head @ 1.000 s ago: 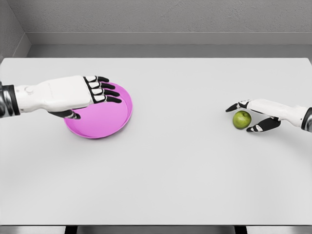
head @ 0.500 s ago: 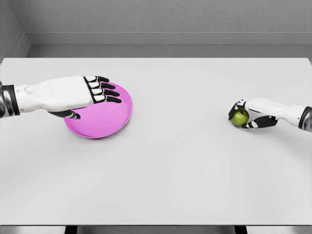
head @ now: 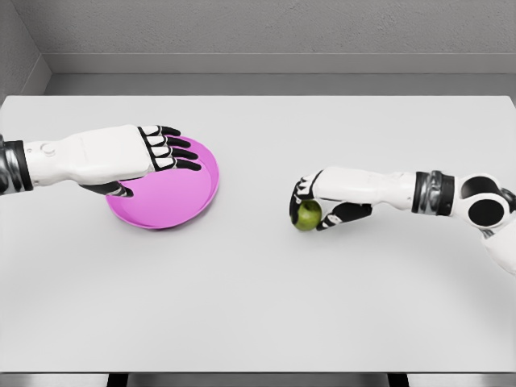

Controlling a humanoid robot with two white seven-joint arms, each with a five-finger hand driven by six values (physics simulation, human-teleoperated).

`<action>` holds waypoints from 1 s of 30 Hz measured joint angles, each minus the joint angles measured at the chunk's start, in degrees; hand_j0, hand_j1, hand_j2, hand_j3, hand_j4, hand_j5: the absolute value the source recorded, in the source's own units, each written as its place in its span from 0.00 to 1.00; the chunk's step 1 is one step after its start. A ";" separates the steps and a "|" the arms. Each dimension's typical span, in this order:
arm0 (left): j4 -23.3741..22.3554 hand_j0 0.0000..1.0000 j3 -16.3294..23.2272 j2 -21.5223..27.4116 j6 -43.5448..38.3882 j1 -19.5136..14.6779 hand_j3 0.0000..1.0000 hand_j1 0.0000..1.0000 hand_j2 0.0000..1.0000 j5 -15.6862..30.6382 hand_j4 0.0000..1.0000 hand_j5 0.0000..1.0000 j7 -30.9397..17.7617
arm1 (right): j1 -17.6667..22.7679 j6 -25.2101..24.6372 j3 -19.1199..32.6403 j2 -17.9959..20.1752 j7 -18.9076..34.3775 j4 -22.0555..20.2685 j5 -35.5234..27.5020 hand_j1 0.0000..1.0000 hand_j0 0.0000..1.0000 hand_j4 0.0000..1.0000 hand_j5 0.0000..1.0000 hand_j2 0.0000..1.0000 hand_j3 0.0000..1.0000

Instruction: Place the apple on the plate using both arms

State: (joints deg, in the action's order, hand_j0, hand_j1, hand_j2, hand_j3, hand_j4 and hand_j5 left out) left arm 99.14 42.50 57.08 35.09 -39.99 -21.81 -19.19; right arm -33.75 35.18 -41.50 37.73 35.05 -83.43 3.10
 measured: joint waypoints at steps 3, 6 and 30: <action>0.00 1.00 0.00 0.00 0.00 0.00 1.00 1.00 1.00 0.00 1.00 1.00 0.00 | 0.00 0.03 -1.91 -1.18 0.02 -0.47 0.90 0.45 0.45 0.45 0.45 0.45 0.45; 0.00 1.00 0.00 0.00 0.00 0.00 1.00 1.00 1.00 0.00 1.00 1.00 0.00 | 0.09 0.02 -2.75 -1.60 0.01 -1.10 1.15 0.45 0.45 0.45 0.45 0.45 0.45; -0.72 1.00 15.23 -12.77 0.00 -14.33 1.00 1.00 1.00 3.01 1.00 1.00 -2.39 | 3.87 -0.05 27.00 4.15 -0.03 9.55 -3.78 1.00 1.00 1.00 1.00 1.00 1.00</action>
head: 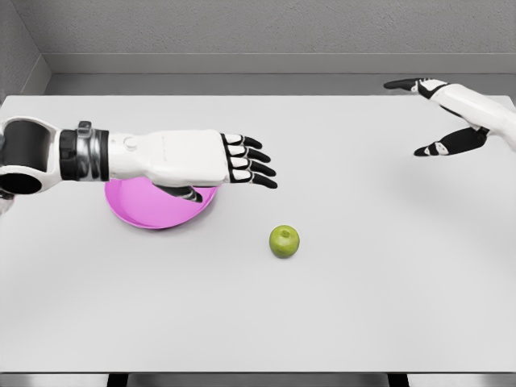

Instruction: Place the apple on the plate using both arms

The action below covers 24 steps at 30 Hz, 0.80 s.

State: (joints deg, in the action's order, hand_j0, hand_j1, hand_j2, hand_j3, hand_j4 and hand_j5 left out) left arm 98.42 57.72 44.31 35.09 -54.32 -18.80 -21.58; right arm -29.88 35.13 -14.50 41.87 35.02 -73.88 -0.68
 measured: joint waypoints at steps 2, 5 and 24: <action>-0.20 1.00 1.53 -3.23 0.01 -0.26 1.00 1.00 1.00 -2.14 1.00 1.00 -0.15 | -0.88 0.00 0.21 0.12 0.00 0.02 0.01 1.00 1.00 1.00 1.00 1.00 1.00; -0.36 1.00 2.54 -6.31 0.01 -0.35 1.00 1.00 1.00 -3.78 1.00 1.00 -0.27 | -0.97 0.02 0.33 0.26 0.00 0.00 0.16 1.00 1.00 1.00 1.00 1.00 1.00; -1.12 0.99 8.35 -10.32 0.01 0.09 0.99 0.99 0.99 -7.02 0.99 0.99 -0.48 | 0.35 0.03 0.29 2.15 0.01 -0.61 0.25 1.00 1.00 1.00 1.00 1.00 1.00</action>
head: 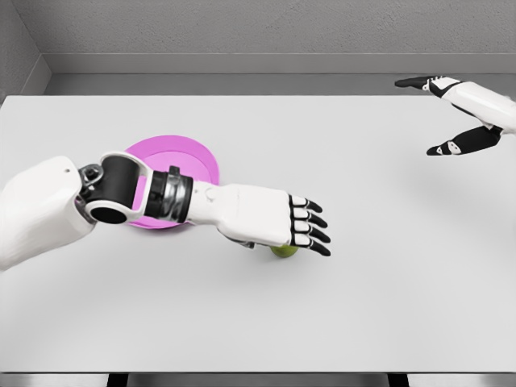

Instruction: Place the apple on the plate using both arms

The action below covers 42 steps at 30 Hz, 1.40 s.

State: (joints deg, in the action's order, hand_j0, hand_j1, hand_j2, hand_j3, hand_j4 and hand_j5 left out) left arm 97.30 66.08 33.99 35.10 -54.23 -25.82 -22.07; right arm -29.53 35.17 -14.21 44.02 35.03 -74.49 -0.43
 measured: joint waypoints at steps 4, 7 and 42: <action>-1.72 0.99 0.44 -1.38 0.00 0.00 0.99 0.99 0.99 -0.12 0.99 0.99 -1.28 | 0.88 0.01 -0.35 -0.03 0.00 -0.19 0.02 1.00 1.00 1.00 1.00 1.00 1.00; -3.27 0.99 0.57 -2.28 0.00 0.00 0.99 0.99 0.99 -0.19 0.99 0.99 -1.87 | 0.88 0.00 -0.43 -0.04 0.00 -0.36 0.01 1.00 1.00 1.00 1.00 1.00 1.00; -10.92 0.89 2.16 -6.16 0.01 0.35 0.89 0.89 0.89 -2.78 0.89 0.89 -2.22 | 0.88 0.00 -1.75 -0.02 0.00 -0.53 0.00 1.00 1.00 1.00 1.00 1.00 1.00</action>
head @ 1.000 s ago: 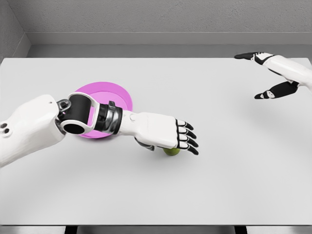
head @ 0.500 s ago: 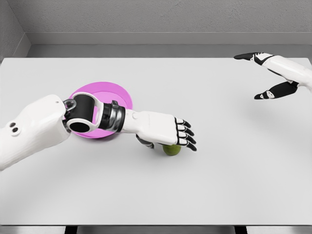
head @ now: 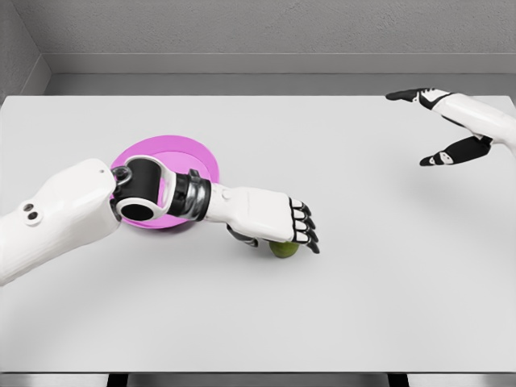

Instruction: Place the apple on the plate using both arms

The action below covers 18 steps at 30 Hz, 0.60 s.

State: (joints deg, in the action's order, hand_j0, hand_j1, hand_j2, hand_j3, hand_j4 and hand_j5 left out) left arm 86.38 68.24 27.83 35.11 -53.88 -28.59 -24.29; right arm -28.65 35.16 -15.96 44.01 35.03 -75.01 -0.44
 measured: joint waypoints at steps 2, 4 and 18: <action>-0.03 0.88 0.14 -0.23 0.00 0.00 0.88 0.88 0.88 -0.01 0.88 0.88 0.00 | -0.26 0.00 -0.32 -0.07 0.00 -0.04 0.00 1.00 1.00 1.00 1.00 1.00 1.00; -0.05 0.87 0.23 -0.36 0.00 0.00 0.87 0.87 0.87 -0.02 0.87 0.87 0.00 | -0.35 0.00 -0.49 -0.11 0.00 -0.23 0.01 1.00 1.00 1.00 1.00 1.00 1.00; -0.85 0.77 1.02 -0.71 0.00 0.09 0.77 0.77 0.77 -1.14 0.77 0.77 0.00 | 0.09 0.01 -0.75 -0.16 0.00 -1.23 0.01 1.00 1.00 1.00 1.00 1.00 1.00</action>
State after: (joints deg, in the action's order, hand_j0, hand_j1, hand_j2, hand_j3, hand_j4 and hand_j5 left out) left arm 85.53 69.26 27.12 35.11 -53.79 -29.73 -24.28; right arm -28.57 35.17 -16.71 43.84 35.03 -76.24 -0.43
